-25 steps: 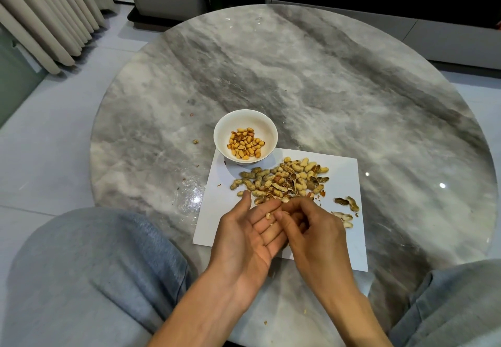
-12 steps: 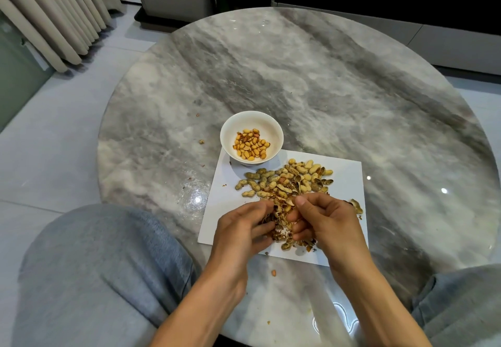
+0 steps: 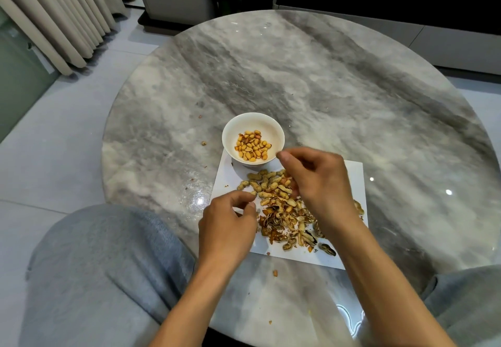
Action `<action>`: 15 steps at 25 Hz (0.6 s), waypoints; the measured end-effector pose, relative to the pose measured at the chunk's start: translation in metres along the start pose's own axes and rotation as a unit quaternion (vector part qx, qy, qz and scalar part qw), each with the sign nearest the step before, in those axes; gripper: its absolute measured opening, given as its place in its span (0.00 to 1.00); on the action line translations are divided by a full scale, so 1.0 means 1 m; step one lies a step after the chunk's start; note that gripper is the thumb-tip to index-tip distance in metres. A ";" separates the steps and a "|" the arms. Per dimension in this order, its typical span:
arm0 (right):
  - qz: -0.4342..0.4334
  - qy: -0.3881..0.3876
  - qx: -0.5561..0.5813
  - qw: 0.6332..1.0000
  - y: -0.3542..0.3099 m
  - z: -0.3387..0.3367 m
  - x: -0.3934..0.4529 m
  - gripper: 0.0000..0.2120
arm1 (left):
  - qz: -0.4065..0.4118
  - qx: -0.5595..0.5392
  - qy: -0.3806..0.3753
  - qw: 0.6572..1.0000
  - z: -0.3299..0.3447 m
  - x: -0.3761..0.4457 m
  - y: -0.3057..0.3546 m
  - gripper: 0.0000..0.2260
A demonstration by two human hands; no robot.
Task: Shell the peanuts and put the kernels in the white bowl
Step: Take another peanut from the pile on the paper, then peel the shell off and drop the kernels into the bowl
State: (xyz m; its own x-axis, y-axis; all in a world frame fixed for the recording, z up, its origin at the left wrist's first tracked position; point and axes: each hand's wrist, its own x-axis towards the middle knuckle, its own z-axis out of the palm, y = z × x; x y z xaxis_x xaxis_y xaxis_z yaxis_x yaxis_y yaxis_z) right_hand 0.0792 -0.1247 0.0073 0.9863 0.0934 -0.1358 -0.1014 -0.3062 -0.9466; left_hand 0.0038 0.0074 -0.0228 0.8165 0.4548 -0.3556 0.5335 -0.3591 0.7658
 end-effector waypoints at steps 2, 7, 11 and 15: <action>-0.047 -0.032 -0.081 0.995 -0.009 0.015 0.024 0.09 | 0.038 0.087 0.031 0.995 0.001 0.012 -0.002 0.07; -0.067 0.032 -0.130 0.989 0.004 0.011 0.017 0.11 | 0.150 0.185 0.050 0.970 0.020 0.029 -0.012 0.10; -0.019 0.029 -0.119 0.992 0.025 -0.008 -0.018 0.06 | 0.213 0.140 0.062 0.965 0.021 0.033 -0.013 0.07; 0.138 -0.060 0.079 0.985 0.022 -0.019 -0.029 0.05 | 0.342 0.016 0.020 0.939 0.011 0.018 0.001 0.07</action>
State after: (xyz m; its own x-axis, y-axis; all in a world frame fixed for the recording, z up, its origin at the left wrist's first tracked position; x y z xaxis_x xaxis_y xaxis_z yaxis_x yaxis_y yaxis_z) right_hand 0.0509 -0.1526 -0.0044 0.8967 0.1407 -0.4196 -0.3927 -0.1844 -0.9010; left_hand 0.0212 0.0061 -0.0340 0.9621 0.1382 0.2350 -0.1064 -0.6033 0.7904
